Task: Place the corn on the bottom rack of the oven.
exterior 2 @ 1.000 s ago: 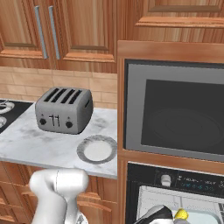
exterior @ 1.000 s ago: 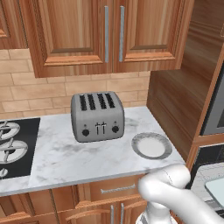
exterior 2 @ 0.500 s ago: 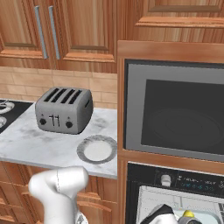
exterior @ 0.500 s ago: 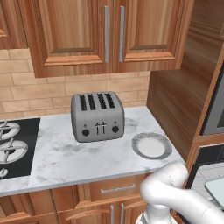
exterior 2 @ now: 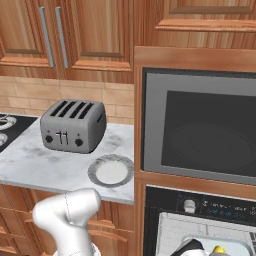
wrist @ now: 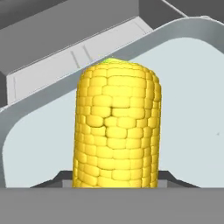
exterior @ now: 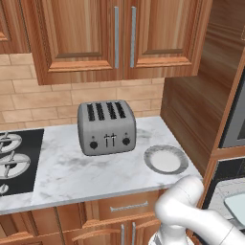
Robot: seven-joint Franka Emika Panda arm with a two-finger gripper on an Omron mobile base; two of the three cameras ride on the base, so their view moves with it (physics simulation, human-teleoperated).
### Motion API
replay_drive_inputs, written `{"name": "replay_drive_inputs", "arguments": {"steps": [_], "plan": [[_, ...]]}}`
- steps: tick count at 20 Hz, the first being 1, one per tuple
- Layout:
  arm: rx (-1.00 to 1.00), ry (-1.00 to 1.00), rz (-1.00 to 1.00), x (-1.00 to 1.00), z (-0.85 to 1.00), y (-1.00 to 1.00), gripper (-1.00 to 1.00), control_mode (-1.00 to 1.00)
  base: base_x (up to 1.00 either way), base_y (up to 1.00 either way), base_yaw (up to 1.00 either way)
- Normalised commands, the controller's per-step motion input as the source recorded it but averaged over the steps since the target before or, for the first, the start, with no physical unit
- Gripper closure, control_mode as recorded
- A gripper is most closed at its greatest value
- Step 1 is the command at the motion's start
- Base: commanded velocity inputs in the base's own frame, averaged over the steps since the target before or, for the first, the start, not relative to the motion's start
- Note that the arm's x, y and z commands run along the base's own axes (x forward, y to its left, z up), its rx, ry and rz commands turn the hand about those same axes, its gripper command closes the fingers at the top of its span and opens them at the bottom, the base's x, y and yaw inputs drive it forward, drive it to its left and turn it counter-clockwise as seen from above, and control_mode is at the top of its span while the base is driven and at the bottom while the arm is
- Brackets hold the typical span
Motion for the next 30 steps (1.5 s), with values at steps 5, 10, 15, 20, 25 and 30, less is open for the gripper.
{"name": "replay_drive_inputs", "arguments": {"steps": [5,10,15,20,25,30], "plan": [[0.00,0.14,0.00,0.24,-0.14,-0.05,1.00,-1.00,0.00,0.00,0.00],[0.00,0.06,0.00,0.01,-0.24,-0.07,1.00,-1.00,0.00,0.00,0.00],[0.00,0.01,0.00,0.00,-0.05,-0.06,-1.00,-1.00,0.00,0.00,0.00],[0.00,0.00,-0.01,0.00,0.00,-0.13,-1.00,-1.00,0.00,0.00,0.00],[0.01,-0.01,0.00,-0.22,0.19,-0.19,-1.00,-1.00,0.00,0.00,0.00],[0.02,-0.12,-0.01,-0.63,0.51,-0.13,-1.00,-1.00,0.00,0.00,0.00]]}}
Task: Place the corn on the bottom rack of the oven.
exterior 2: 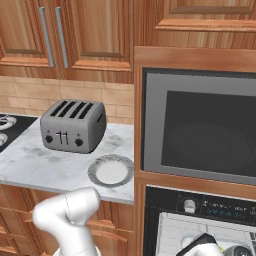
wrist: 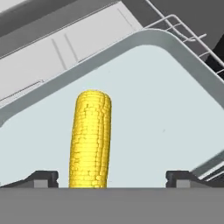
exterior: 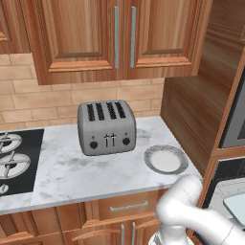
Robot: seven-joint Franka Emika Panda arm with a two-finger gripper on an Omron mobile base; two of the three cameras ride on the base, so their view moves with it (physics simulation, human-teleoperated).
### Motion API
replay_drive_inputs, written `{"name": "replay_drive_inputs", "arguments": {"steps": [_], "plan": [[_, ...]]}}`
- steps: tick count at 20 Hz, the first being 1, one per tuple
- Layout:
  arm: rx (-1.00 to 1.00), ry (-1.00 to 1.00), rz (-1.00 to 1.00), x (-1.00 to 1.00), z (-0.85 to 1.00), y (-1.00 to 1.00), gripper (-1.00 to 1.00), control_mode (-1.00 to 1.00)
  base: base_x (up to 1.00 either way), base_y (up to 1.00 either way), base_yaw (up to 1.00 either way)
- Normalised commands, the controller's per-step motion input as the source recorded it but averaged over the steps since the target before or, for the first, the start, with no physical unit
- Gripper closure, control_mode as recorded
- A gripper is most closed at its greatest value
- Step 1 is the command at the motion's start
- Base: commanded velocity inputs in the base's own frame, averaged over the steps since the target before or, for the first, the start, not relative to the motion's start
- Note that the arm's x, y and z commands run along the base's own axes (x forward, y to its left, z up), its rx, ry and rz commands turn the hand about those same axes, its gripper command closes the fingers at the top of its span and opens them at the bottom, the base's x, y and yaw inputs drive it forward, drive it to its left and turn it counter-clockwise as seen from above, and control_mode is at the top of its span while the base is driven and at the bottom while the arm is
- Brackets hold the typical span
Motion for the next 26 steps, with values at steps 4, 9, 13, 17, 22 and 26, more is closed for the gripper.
{"name": "replay_drive_inputs", "arguments": {"steps": [4,9,13,17,22,26], "plan": [[0.00,-0.12,0.00,-0.70,0.79,0.00,-1.00,-1.00,0.00,0.00,0.00],[-0.04,-0.17,-0.01,-0.96,1.00,0.05,-1.00,-1.00,0.00,0.00,0.00],[-0.21,-0.18,-0.05,-0.98,1.00,0.41,-1.00,-1.00,0.00,0.00,0.00],[-0.18,-0.05,-0.05,-0.95,0.96,0.74,-1.00,-1.00,0.00,0.00,0.00],[-0.20,0.02,-0.04,-0.61,0.88,0.93,-1.00,-1.00,0.00,0.00,0.00],[-0.20,0.21,-0.03,-0.05,0.49,0.70,-1.00,-1.00,0.00,0.00,0.00]]}}
